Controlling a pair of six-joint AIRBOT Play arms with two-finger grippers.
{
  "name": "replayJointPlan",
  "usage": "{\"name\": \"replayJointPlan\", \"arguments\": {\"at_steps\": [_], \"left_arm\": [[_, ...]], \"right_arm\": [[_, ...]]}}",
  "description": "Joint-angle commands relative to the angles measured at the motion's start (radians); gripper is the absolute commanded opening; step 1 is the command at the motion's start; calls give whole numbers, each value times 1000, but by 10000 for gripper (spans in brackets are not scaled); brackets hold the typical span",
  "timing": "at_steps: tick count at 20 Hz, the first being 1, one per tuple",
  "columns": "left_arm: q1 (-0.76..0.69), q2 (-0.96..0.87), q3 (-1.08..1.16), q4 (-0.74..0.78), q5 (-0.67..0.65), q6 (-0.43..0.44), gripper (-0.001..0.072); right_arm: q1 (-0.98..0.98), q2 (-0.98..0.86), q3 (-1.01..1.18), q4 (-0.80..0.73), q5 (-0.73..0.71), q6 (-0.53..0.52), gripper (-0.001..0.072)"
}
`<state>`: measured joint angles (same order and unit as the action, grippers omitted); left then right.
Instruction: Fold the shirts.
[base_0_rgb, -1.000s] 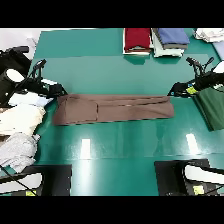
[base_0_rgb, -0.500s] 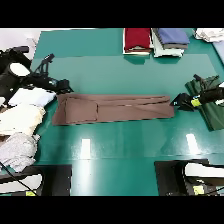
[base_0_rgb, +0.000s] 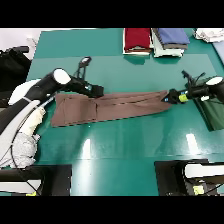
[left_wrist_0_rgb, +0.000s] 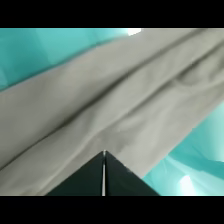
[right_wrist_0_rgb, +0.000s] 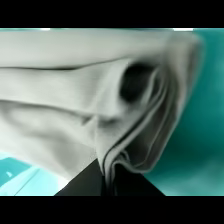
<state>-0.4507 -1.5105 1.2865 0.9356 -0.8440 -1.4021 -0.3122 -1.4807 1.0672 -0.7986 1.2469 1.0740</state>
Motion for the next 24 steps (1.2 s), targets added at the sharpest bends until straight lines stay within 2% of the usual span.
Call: {"name": "replayJointPlan", "arguments": {"at_steps": [1, 7, 14, 16, 21, 24], "left_arm": [[-90, -134, 119, -2, 30, -14, 23], [-132, -312, 240, -3, -3, -14, 23], [-131, -331, 242, -7, -4, -11, 24], [-117, -326, 270, -2, -42, -11, 24], [40, -184, 357, 40, -127, -11, 23], [192, -22, 396, 174, -189, -11, 23]], "right_arm": [[48, 97, 144, 21, 48, 67, 14], [181, 224, 394, 19, 87, 177, 14], [354, 224, 519, 19, 86, 227, 14], [395, 223, 522, 19, 64, 232, 14], [527, 175, 523, 23, 41, 235, 14], [702, 108, 523, 42, -76, 233, 14]]}}
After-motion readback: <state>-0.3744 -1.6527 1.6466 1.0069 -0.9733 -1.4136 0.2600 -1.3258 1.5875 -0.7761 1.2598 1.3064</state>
